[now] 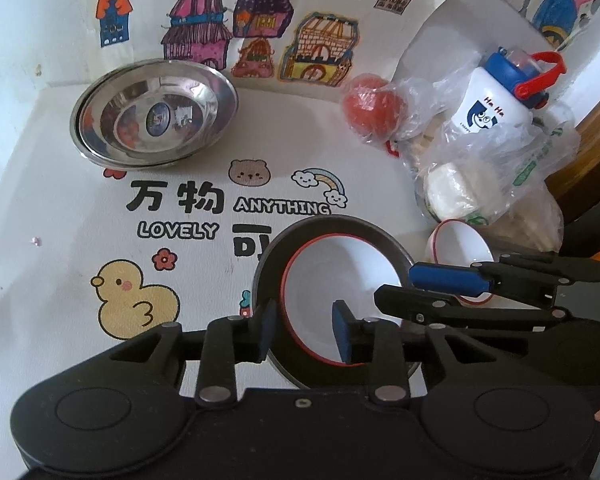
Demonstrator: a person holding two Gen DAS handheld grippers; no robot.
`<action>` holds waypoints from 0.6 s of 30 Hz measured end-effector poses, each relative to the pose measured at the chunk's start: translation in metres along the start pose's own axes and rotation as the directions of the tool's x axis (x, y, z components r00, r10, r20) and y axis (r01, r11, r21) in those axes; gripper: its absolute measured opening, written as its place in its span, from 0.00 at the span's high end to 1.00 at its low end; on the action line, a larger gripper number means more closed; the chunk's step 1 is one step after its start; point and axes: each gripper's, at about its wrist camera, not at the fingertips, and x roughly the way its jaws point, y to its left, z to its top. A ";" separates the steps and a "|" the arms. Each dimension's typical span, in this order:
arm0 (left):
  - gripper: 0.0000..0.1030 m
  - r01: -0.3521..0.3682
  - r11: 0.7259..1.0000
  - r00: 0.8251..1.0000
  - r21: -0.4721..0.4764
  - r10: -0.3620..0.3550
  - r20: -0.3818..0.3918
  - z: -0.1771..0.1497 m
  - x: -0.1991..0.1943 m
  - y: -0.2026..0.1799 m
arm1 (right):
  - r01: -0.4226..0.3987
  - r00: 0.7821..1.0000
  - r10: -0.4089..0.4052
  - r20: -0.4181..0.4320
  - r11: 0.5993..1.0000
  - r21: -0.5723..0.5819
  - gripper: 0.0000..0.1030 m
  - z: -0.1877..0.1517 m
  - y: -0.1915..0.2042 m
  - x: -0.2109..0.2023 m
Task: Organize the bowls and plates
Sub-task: 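Open both tools to release the white bowl inside the steel bowl, then move both tools toward the second white red-rimmed bowl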
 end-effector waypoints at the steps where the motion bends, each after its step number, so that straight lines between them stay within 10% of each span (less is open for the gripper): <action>1: 0.64 0.000 1.000 1.000 0.004 0.000 0.009 -0.001 -0.002 0.000 | 0.002 1.000 -0.002 0.006 1.000 0.002 0.58 -0.001 0.000 -0.002; 6: 0.29 -0.039 0.999 0.995 0.022 0.037 0.088 -0.004 -0.017 -0.001 | 0.039 0.998 -0.040 0.052 0.999 0.023 0.40 -0.008 -0.008 -0.019; 18: 0.16 -0.033 0.998 0.989 0.047 0.026 0.148 -0.010 -0.031 -0.013 | 0.050 0.987 -0.064 0.150 0.994 0.097 0.11 -0.028 -0.035 -0.065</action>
